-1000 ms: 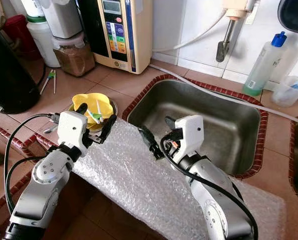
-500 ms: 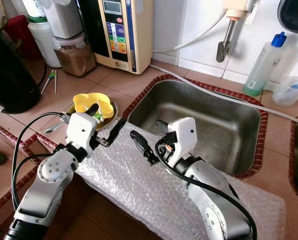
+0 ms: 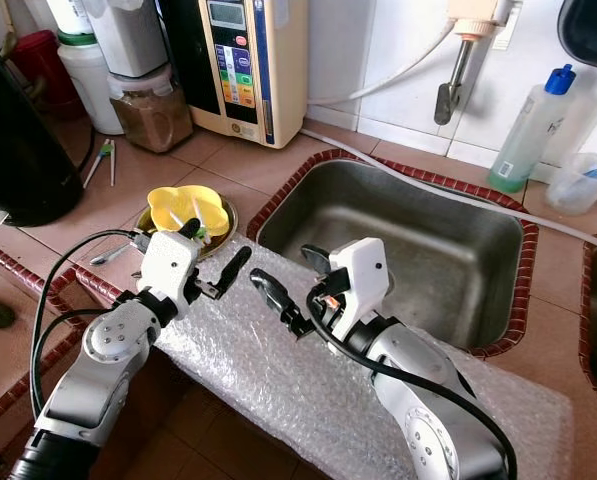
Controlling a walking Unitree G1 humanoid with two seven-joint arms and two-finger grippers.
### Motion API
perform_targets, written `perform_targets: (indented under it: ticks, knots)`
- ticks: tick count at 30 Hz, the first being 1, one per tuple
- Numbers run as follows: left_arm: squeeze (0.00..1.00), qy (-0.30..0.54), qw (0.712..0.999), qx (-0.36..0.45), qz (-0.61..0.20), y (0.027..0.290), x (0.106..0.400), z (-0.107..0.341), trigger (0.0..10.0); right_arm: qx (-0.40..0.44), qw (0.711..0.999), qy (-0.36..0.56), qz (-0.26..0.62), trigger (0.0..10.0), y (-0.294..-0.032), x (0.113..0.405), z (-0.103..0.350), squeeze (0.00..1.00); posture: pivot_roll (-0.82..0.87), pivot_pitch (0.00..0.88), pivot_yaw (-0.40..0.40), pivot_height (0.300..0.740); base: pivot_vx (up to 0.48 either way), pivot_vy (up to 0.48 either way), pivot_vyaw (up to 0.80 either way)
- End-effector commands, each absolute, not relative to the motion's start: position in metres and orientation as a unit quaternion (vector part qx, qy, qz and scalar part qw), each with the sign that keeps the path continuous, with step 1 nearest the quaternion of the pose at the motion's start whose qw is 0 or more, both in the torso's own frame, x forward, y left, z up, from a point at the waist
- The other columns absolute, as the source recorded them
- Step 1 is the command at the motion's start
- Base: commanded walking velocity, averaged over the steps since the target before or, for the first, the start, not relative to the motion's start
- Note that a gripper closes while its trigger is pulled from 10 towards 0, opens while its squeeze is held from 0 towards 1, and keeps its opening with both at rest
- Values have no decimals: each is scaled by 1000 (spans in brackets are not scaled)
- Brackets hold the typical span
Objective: Kitchen organization
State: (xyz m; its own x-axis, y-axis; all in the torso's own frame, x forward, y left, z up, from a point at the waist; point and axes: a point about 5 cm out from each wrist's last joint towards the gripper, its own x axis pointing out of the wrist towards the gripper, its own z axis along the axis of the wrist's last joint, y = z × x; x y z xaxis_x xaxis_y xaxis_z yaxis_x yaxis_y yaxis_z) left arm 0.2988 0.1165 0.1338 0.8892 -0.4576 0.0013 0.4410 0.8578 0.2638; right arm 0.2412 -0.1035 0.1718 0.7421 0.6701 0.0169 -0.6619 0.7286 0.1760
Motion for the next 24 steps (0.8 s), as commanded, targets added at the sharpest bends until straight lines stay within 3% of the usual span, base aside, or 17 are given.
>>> perform_targets:
  ticks: [1, 6, 7, 8, 9, 10, 12, 13, 14, 15, 24]
  knots:
    - [0, -36, 958, 144, -245, 113, 301, 135, 10000, 84, 924, 20, 373, 10000, -100, 237, 175, 0, -109, 55, 30, 740, 0, 0, 0]
    - [0, -40, 956, 149, -248, 112, 302, 135, 10000, 83, 924, 21, 373, 10000, -100, 236, 175, 0, -110, 57, 31, 740, 0, 0, 0]
    - [0, -42, 957, 148, -245, 114, 302, 136, 6039, 83, 924, 21, 372, 10000, -100, 236, 175, 0, -110, 58, 31, 740, 0, 0, 0]
    - [0, -43, 957, 149, -244, 114, 303, 136, 4510, 83, 925, 21, 371, 10000, -100, 236, 175, 0, -110, 58, 30, 740, 0, 0, 0]
    - [0, -43, 957, 149, -244, 115, 303, 136, 4510, 83, 925, 21, 371, 10000, -100, 236, 175, 0, -110, 58, 30, 740, 0, 0, 0]
    - [0, -43, 957, 149, -244, 115, 303, 136, 3373, 83, 925, 21, 371, 10000, -100, 236, 175, 0, -110, 58, 30, 740, 0, 0, 0]
    - [0, -43, 958, 148, -240, 117, 303, 136, 3373, 83, 925, 21, 371, 10000, -100, 236, 174, 0, -109, 58, 30, 740, 0, 0, 0]
    - [0, -42, 959, 148, -239, 118, 303, 135, 784, 83, 925, 22, 371, 10000, -100, 236, 174, 0, -109, 58, 29, 740, 0, 0, 0]
    - [0, -42, 959, 148, -239, 118, 303, 135, 784, 83, 925, 22, 371, 10000, -100, 236, 174, 0, -109, 58, 29, 740, 0, 0, 0]
    - [0, -42, 959, 149, -237, 119, 303, 135, 0, 84, 925, 21, 371, 10000, -100, 236, 174, 0, -108, 58, 28, 740, 0, 0, 0]
    - [0, -45, 961, 148, -230, 123, 303, 135, 0, 95, 912, 26, 398, 10000, -101, 234, 176, 0, -107, 61, 27, 740, 0, 0, 0]
